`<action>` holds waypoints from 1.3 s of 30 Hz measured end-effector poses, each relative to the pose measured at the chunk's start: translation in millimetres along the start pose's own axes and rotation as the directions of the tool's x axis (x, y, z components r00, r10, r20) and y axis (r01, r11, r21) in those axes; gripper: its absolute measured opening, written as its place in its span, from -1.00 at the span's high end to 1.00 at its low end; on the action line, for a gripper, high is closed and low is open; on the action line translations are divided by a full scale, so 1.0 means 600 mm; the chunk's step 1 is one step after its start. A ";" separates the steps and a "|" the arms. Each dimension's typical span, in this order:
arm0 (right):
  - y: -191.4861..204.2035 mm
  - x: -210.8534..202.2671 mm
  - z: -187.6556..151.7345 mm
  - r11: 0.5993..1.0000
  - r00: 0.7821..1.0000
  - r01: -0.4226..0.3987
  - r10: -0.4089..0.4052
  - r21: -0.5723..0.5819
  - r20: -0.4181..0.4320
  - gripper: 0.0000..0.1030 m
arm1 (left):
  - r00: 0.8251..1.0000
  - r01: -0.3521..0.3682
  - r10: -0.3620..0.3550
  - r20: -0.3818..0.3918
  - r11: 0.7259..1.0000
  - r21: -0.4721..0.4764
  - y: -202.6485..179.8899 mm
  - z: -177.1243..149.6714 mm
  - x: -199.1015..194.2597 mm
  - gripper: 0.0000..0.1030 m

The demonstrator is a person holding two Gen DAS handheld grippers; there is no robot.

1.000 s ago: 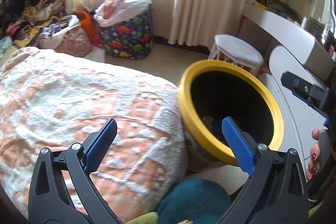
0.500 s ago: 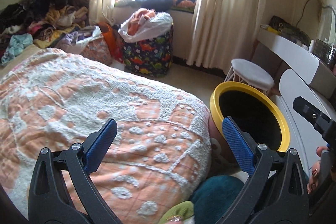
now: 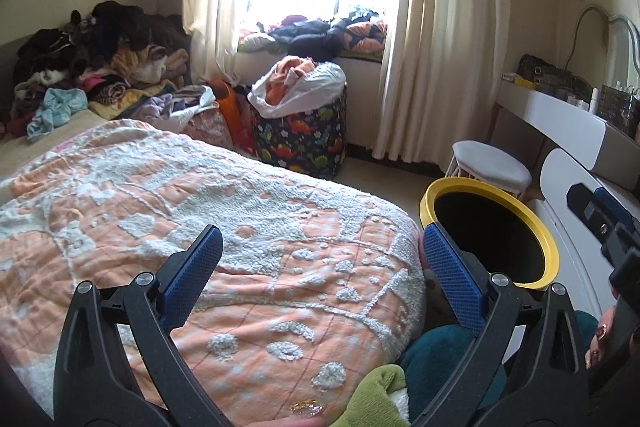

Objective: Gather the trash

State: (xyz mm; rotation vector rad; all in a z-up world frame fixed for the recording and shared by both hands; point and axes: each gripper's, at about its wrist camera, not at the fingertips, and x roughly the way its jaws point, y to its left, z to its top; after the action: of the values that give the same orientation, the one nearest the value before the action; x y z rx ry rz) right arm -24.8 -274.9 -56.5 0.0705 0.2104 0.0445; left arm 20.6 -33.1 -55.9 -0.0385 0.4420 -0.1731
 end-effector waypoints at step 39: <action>0.006 0.006 -0.015 1.000 1.000 0.000 0.000 -0.004 0.019 -0.87 | 0.999 -0.010 0.010 0.036 1.000 0.004 -0.007 -0.005 -0.014 -0.79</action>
State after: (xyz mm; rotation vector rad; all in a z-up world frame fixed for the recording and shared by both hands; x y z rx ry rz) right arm -23.1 -270.7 -66.0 0.0665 0.1913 0.0443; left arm 11.2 -36.0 -54.9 -0.0353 0.4063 -0.1636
